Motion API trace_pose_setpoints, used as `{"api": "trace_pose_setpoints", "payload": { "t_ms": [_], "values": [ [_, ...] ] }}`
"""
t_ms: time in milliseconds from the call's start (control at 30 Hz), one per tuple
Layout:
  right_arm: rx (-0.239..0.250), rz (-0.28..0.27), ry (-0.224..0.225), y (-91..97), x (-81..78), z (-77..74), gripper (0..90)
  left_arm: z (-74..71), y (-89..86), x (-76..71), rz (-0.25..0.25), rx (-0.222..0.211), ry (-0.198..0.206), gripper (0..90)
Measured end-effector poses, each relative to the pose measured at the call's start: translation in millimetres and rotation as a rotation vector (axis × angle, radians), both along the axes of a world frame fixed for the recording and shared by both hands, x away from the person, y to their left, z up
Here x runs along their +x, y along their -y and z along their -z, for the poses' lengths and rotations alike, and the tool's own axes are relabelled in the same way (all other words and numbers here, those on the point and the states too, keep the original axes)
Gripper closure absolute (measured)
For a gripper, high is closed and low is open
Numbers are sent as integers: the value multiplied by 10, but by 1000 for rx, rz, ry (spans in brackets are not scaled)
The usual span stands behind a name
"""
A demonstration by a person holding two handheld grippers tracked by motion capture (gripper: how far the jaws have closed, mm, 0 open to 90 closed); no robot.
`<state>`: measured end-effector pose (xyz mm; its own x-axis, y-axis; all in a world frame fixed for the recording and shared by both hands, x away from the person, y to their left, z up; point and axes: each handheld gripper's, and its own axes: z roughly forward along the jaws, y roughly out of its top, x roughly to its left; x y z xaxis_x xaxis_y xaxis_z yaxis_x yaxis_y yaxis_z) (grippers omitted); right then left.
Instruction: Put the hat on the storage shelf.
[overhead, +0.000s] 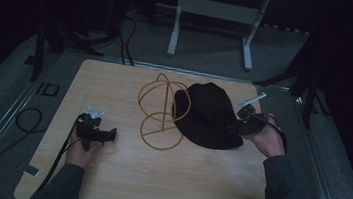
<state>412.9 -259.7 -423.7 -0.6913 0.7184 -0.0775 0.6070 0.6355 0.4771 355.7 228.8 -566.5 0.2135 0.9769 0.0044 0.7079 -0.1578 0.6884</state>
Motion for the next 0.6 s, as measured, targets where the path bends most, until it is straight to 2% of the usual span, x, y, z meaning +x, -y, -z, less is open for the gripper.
{"api": "trace_pose_setpoints", "payload": {
  "t_ms": [300,600],
  "values": [
    [-31,14,-15,7,132,-111,613,1,1,0,-2,-2,1,25],
    [-30,25,-41,-10,270,-122,592,0,0,0,0,0,0,25]
  ]
}}
